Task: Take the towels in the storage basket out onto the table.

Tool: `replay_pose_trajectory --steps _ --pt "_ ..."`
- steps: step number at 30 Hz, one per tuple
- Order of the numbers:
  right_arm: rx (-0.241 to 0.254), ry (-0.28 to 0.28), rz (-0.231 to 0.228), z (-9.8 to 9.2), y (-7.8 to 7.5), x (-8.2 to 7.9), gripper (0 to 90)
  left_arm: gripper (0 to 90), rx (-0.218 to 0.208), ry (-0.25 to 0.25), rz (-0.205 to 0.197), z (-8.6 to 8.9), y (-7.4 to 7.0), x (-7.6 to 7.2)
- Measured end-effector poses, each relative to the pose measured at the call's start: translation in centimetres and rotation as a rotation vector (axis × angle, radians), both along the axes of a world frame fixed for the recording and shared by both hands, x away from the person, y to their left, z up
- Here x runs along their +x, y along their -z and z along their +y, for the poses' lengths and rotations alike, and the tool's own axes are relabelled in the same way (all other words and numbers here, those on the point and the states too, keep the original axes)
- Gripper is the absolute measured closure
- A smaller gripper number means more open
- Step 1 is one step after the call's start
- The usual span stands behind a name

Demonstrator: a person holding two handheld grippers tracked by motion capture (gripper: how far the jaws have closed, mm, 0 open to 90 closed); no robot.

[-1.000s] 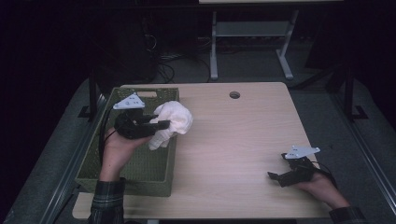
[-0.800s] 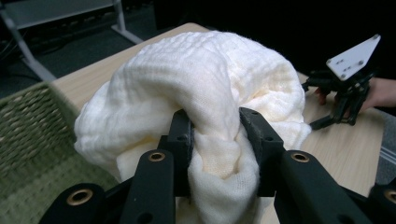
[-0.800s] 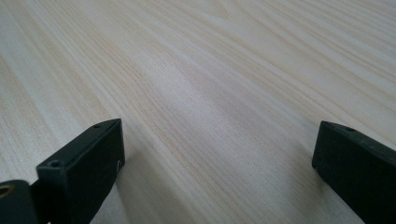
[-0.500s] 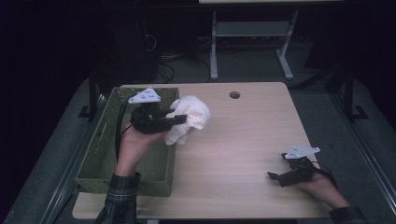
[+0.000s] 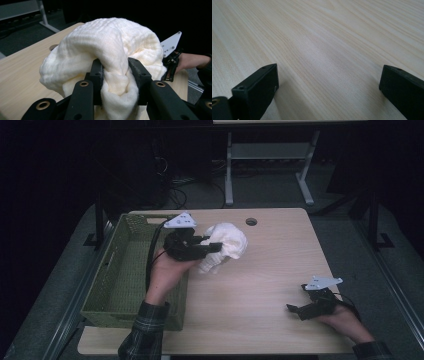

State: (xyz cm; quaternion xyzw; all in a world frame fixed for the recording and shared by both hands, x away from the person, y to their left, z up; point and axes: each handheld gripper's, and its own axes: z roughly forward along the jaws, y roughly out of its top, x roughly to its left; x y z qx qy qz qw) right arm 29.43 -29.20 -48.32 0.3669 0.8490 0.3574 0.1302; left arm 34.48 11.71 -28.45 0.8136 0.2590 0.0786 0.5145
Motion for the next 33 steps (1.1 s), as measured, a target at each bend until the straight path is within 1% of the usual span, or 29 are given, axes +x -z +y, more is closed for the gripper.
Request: replay_pose_trajectory --steps 1,2,3,4,5,6,8,9,10,11,13,15,16,17,19,22,23,24,25,26,29,30,31,32,33 --pt "0.0 0.0 0.0 0.0 0.0 0.0 1.8 66.9 -0.001 0.006 0.003 -0.4 0.1 0.0" --pt "0.002 0.001 -0.002 0.0 0.0 0.0 1.8 66.8 0.001 0.02 0.004 -1.2 0.3 0.1" --pt "0.002 0.001 -0.002 0.0 0.0 0.0 1.8 66.9 0.001 0.02 0.004 -1.2 0.3 0.1" --pt "0.002 0.001 -0.002 0.0 0.0 0.0 1.8 66.9 0.0 0.028 0.006 -1.9 0.5 0.2" --pt "0.002 0.001 -0.002 0.0 0.0 0.0 1.8 66.8 0.004 0.033 0.007 -2.3 0.7 0.2" --pt "0.002 0.001 -0.002 0.0 0.0 0.0 1.8 66.9 0.004 0.033 0.007 -2.3 0.7 0.2" --pt "0.003 0.002 -0.001 0.0 0.0 0.0 1.8 66.9 0.002 0.039 0.01 -3.0 1.0 0.2" --pt "0.004 0.002 0.0 0.0 0.0 0.0 1.8 66.9 0.007 0.041 0.009 -3.6 1.4 0.2" --pt "0.005 0.003 0.0 0.0 0.0 0.0 1.8 66.9 0.007 0.041 0.009 -3.6 1.4 0.2" --pt "0.005 0.003 0.001 0.0 0.0 0.0 1.8 66.9 0.011 0.046 0.016 -4.3 1.8 0.3" --pt "0.005 0.003 0.001 0.0 0.0 0.0 1.8 66.8 0.018 0.053 0.022 -4.9 2.4 0.3" --pt "0.005 0.003 0.002 0.0 0.0 0.0 1.8 66.9 0.021 0.053 0.027 -5.5 2.9 0.4" --pt "0.005 0.003 0.002 0.0 0.0 0.0 1.8 66.9 0.021 0.053 0.027 -5.5 2.9 0.4" --pt "0.005 0.003 0.002 0.0 0.0 0.0 1.8 66.9 0.027 0.054 0.031 -6.0 3.4 0.5" --pt "0.004 0.003 0.002 0.0 0.0 0.0 1.8 66.9 0.033 0.052 0.033 -6.5 3.9 0.5" --pt "0.004 0.003 0.002 0.0 0.0 0.0 1.8 66.9 0.028 0.044 0.037 -6.9 4.3 0.5" --pt "0.004 0.003 0.002 0.0 0.0 0.0 1.8 66.8 0.027 0.046 0.045 -7.3 4.8 0.5" --pt "0.004 0.003 0.002 0.0 0.0 0.0 1.8 66.9 0.027 0.046 0.045 -7.3 4.8 0.5" --pt "0.004 0.002 0.002 0.0 0.0 0.0 1.8 66.8 0.038 0.044 0.042 -7.8 5.4 0.5" --pt "0.004 0.002 0.002 0.0 0.0 0.0 1.8 66.9 0.038 0.044 0.042 -7.8 5.4 0.5" --pt "0.004 0.003 0.002 0.0 0.0 0.0 1.8 66.8 0.059 0.047 0.056 -8.7 6.4 0.4" --pt "0.003 0.002 0.0 0.0 0.0 0.0 1.8 66.8 0.071 0.053 0.053 -9.0 6.8 0.5" --pt "0.004 0.002 0.0 0.0 0.0 0.0 1.8 66.8 0.082 0.069 0.063 -9.7 7.5 0.4" --pt "0.004 0.002 0.0 0.0 0.0 0.0 1.8 66.8 0.082 0.069 0.063 -9.7 7.5 0.4" --pt "0.004 0.002 0.0 0.0 0.0 0.0 1.8 66.8 0.087 0.077 0.07 -10.0 7.9 0.4"
